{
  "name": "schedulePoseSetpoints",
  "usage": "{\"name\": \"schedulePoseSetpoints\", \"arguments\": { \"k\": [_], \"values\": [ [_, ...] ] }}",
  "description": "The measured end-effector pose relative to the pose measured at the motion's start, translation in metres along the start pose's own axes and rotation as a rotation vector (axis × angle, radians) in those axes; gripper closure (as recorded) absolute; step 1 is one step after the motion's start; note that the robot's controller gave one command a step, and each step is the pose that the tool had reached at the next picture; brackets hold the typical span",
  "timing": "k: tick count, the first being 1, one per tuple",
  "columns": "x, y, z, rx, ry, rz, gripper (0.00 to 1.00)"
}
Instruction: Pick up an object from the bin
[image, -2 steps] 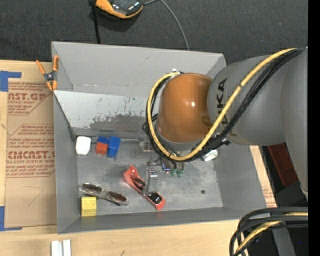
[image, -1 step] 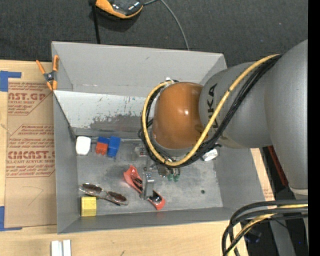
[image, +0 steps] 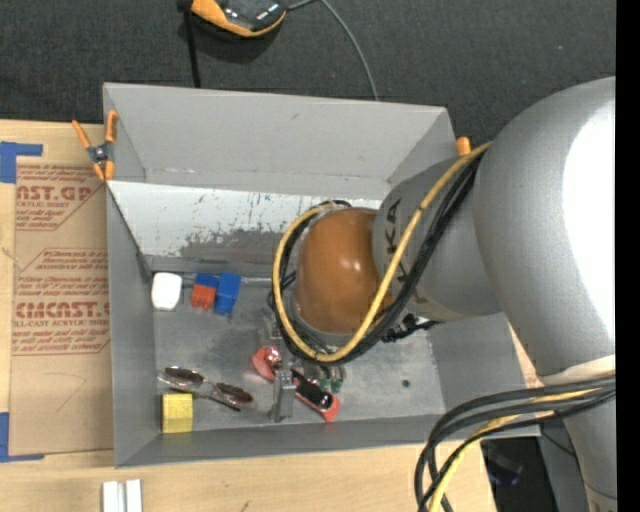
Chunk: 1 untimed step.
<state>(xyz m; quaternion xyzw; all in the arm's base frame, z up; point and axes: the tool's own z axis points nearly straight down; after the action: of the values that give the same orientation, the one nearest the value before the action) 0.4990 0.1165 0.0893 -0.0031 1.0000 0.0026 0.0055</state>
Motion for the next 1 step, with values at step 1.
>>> {"name": "schedulePoseSetpoints", "arguments": {
  "k": [1],
  "values": [
    [-0.0082,0.0086,0.0227,0.003,0.009,-0.005,0.00]
  ]
}}
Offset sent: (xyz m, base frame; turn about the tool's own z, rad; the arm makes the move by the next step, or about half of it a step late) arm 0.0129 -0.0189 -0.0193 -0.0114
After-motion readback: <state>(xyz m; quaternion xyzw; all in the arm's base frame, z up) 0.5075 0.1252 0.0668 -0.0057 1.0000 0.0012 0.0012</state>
